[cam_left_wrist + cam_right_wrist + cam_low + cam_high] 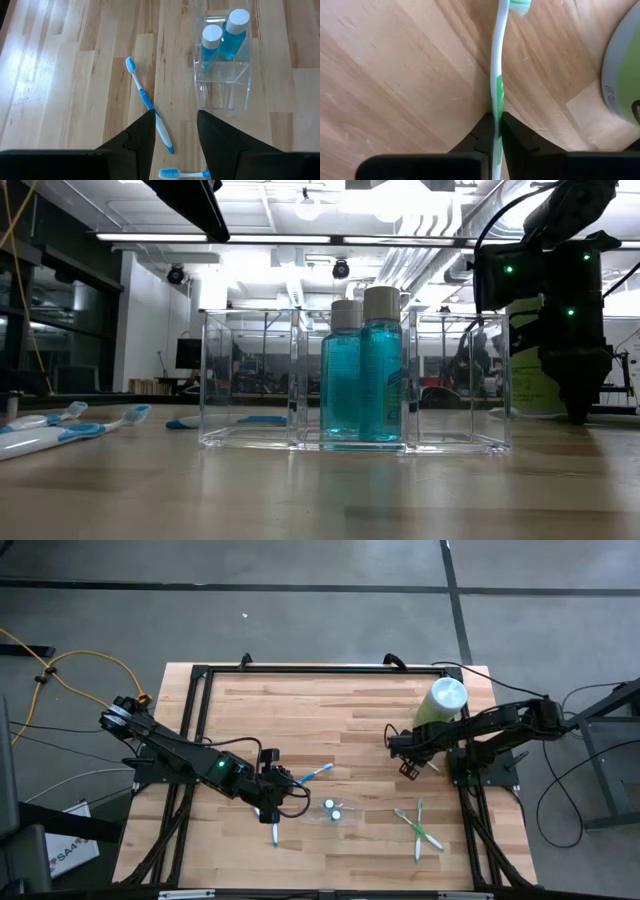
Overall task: Pick & Place toothbrushing station
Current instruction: Put the top green toothbrush into the transparent organizer
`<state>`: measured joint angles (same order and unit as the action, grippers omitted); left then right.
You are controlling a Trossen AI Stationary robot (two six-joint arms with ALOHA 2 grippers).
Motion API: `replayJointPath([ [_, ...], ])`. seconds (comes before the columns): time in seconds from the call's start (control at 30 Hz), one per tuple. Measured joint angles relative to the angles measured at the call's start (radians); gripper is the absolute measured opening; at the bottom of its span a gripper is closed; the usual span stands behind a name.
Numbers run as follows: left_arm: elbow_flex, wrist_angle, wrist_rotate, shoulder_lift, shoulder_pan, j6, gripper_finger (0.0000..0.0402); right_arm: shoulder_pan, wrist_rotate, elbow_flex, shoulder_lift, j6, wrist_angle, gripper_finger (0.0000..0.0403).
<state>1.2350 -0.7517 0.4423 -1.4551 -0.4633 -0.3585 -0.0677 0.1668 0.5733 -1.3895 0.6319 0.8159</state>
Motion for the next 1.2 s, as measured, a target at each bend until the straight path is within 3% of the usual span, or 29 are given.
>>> replayJointPath([
  [1.0, 0.0, 0.0, 0.0, 0.0, 0.0, -0.001, 0.0138, -0.001, -0.028, -0.001, 0.0, -0.035, -0.034, 0.0037],
  [1.2, 0.0, 0.0, 0.0, 0.0, 0.0, -0.001, 0.0138, -0.001, -0.032, 0.0, 0.0, -0.06, -0.039, 0.0013],
])
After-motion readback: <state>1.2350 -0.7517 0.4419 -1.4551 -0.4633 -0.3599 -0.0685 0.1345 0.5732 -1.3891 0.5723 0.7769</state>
